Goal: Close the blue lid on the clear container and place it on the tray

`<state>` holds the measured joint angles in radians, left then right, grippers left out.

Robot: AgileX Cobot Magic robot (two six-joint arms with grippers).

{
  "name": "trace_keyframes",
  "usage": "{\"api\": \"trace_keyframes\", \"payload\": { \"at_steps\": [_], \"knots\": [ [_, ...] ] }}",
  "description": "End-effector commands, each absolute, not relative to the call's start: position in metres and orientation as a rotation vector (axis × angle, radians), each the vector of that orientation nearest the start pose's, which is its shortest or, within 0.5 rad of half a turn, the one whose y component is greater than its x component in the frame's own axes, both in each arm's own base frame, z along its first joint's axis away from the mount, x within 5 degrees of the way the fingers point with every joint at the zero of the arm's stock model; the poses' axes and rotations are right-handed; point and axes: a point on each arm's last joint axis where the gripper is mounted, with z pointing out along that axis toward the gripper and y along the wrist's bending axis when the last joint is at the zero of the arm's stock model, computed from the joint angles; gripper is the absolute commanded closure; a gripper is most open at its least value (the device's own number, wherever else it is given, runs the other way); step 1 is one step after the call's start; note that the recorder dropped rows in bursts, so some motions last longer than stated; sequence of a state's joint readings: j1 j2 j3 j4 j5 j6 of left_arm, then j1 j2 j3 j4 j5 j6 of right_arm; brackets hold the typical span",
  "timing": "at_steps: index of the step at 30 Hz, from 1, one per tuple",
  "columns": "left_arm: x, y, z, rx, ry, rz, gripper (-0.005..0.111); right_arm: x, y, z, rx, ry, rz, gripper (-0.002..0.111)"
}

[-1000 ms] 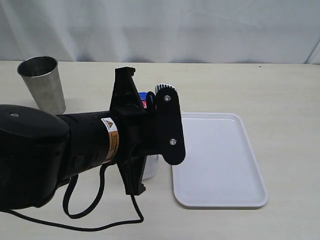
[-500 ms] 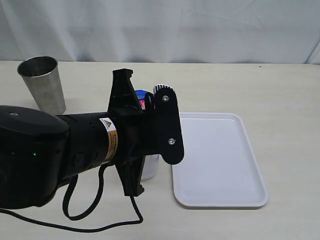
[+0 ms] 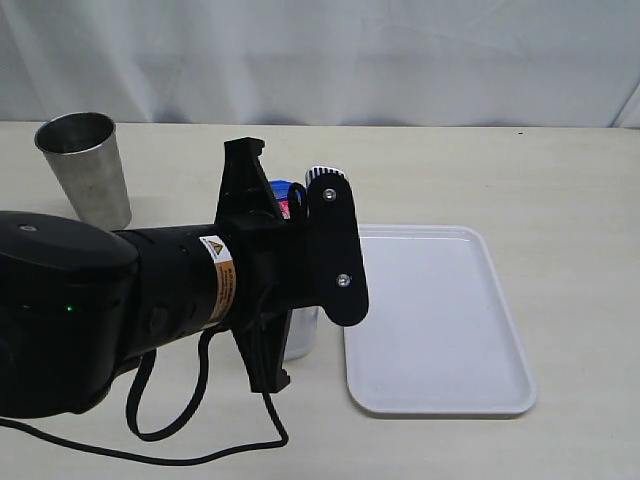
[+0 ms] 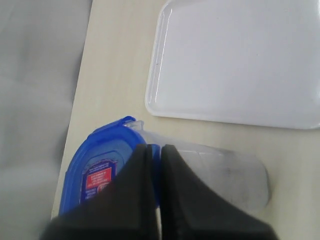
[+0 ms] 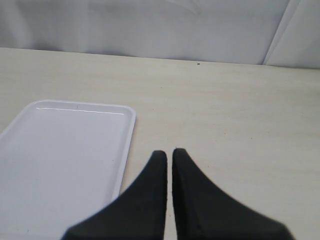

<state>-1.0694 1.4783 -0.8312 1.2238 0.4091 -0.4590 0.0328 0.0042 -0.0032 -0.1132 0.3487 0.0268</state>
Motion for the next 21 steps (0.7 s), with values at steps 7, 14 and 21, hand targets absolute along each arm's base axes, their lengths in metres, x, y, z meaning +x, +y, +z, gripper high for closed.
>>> {"api": "trace_keyframes", "payload": {
  "at_steps": [7, 14, 21],
  "knots": [
    [0.173, -0.248, 0.239, 1.621, 1.516, 0.254, 0.107, 0.053, -0.002, 0.182, -0.074, 1.827, -0.076, 0.104],
    [0.174, -0.248, 0.24, 1.621, 1.507, 0.257, 0.107, 0.053, -0.002, 0.182, -0.074, 1.827, -0.076, 0.104],
    [0.172, -0.244, 0.251, 1.588, 1.493, 0.25, 0.107, 0.053, -0.002, 0.182, -0.074, 1.827, -0.076, 0.104]
  ]
}}
